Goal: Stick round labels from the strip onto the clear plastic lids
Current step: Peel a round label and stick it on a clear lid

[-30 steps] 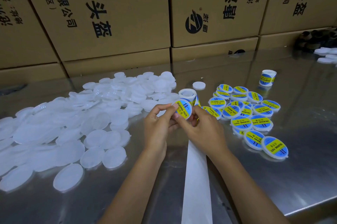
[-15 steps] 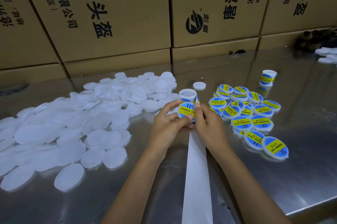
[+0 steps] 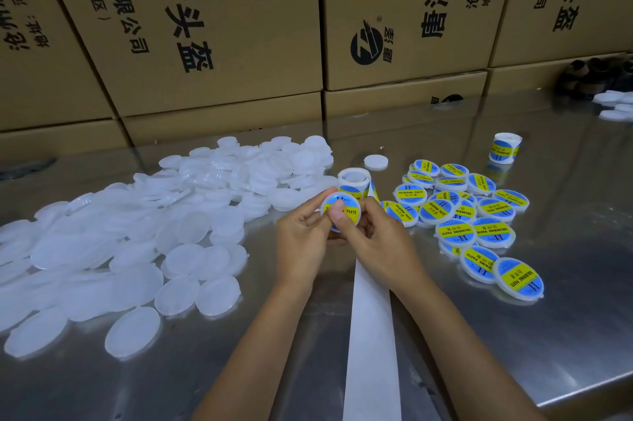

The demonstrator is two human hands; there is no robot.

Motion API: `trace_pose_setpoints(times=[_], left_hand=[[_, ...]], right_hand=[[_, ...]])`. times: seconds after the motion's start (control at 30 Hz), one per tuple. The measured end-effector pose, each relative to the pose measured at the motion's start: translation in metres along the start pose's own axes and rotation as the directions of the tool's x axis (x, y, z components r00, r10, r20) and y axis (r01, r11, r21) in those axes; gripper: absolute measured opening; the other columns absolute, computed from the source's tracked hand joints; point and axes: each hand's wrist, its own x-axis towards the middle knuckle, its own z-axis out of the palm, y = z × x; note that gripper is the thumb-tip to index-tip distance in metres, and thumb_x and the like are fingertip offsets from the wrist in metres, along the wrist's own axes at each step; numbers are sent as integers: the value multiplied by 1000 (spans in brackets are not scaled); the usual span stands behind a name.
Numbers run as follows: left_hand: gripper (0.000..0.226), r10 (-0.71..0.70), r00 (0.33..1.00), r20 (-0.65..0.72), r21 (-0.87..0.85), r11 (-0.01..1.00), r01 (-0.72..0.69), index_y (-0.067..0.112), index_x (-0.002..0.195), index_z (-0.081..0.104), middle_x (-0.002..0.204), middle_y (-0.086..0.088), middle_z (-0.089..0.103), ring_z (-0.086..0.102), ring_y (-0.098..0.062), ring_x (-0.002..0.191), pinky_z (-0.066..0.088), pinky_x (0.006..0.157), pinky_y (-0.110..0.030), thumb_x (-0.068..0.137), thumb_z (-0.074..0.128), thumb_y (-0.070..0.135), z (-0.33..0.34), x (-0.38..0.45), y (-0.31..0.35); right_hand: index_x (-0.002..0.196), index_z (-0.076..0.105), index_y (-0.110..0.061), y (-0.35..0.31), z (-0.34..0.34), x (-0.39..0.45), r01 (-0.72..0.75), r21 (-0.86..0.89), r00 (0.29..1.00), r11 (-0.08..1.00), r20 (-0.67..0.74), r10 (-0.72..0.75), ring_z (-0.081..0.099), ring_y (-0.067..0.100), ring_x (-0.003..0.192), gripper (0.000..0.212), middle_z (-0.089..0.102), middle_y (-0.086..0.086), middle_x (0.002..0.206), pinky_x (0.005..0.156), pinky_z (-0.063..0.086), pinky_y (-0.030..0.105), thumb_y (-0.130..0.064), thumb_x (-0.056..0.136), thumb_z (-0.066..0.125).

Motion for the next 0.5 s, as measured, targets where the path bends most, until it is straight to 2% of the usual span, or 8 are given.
trace_pose_setpoints(times=[0.07, 0.2, 0.33, 0.5], left_hand=[[23, -25, 999, -40, -46, 999, 23, 19, 115, 74, 91, 1, 79, 76, -14, 77, 58, 60, -20, 96, 66, 9, -1, 1, 1], [19, -65, 996, -62, -80, 995, 60, 17, 112, 76, 100, -6, 78, 76, -27, 89, 62, 64, -31, 99, 63, 22, -2, 2, 0], [17, -73, 997, -33, -51, 996, 71, 21, 109, 76, 92, -3, 79, 77, -24, 79, 61, 62, -27, 100, 62, 25, -3, 2, 0], [13, -37, 999, -24, 60, 997, 38, 19, 104, 75, 79, -3, 77, 75, -18, 69, 60, 58, -27, 91, 74, 20, -3, 5, -1]], right_hand=[[77, 48, -26, 0, -1, 0, 3, -28, 1000, 1000, 1, -3, 50, 8, 61, 54, 52, -11, 63, 60, 43, 33, -80, 81, 47], [71, 40, -20, -2, 0, -2, 49, -63, 999, 997, -2, -50, 44, 12, 59, 45, 48, -7, 60, 58, 40, 38, -58, 93, 49], [73, 44, -15, -3, -1, -2, 18, -21, 1000, 1000, 1, -18, 45, 16, 61, 41, 48, -5, 59, 61, 41, 41, -45, 101, 45], [66, 41, -26, 0, -4, 0, 10, -34, 999, 999, -52, -12, 40, 10, 59, 39, 45, -11, 54, 58, 30, 32, -35, 104, 42]])
